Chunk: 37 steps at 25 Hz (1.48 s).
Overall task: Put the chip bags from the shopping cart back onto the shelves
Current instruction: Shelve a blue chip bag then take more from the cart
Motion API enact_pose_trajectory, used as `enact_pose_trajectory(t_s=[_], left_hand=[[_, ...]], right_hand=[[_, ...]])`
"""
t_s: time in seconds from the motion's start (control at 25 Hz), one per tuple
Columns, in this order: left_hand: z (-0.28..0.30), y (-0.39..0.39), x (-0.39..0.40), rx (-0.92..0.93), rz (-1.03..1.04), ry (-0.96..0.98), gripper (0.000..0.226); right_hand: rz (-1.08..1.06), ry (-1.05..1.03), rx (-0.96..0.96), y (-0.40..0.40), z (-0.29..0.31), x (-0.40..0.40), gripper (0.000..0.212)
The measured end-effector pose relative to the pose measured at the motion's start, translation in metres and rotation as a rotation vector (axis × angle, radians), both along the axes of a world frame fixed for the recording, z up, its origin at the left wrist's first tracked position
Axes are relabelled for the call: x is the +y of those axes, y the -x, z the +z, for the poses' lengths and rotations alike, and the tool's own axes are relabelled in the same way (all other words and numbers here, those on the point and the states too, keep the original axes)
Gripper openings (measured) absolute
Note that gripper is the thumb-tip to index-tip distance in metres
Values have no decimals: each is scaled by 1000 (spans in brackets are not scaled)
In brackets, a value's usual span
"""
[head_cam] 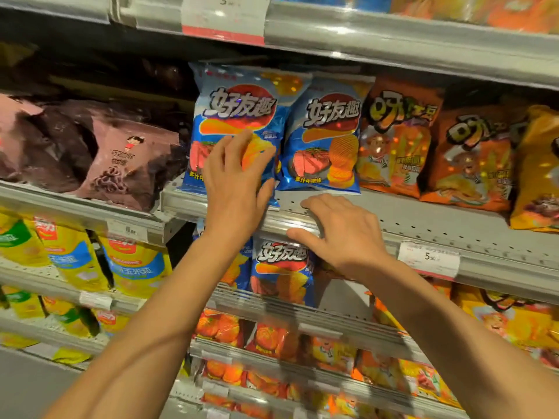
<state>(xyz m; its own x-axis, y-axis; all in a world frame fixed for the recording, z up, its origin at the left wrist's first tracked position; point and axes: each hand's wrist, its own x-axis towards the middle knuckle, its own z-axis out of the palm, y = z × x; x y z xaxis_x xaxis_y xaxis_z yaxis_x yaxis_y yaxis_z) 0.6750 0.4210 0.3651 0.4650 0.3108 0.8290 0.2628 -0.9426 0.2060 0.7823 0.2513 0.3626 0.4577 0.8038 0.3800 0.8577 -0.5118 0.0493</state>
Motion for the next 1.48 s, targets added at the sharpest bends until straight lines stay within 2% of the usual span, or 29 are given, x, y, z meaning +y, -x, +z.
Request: enact_pose_trajectory(t_s=[0.16,0.24,0.36,0.44,0.68,0.76,0.84,0.96,1.04,1.16,1.32,1.48], left_hand=[[7,-1,1,132,92,57,50],[10,-2,-14,129,106,80,55],[7,-12,-73,92,-43,47,59],[2,-31,-129,84,-171,30,57],[-28,-116,-366,153,-633,186,55],[-46,-145,-464,260,-785,262,49],[-63,-164,-549,398,-897,321,53],[-100,-189,-655,566,-1062,287,51],[-129,-205,-710,638,-1169,209,49],[-174,-234,-774,758,-1286,285,46],[-232,-278,-835,983,-1368,268,42],[-271,-330,-887,1165,-1383,311,39]], right_hand=[[49,17,8,1,6,-5,65],[131,42,97,0,15,-13,74],[272,-156,293,-7,28,-62,82],[256,-298,297,-18,28,-124,82],[-121,-591,359,-45,-17,-391,77],[-283,-651,428,-46,-48,-485,73],[-406,-708,502,-41,-79,-566,68],[-584,-698,530,-25,-123,-667,61],[-710,-721,560,-12,-146,-716,59],[-886,-838,620,4,-185,-772,57],[-1111,-923,755,8,-234,-826,56],[-1305,-980,813,-18,-254,-864,57]])
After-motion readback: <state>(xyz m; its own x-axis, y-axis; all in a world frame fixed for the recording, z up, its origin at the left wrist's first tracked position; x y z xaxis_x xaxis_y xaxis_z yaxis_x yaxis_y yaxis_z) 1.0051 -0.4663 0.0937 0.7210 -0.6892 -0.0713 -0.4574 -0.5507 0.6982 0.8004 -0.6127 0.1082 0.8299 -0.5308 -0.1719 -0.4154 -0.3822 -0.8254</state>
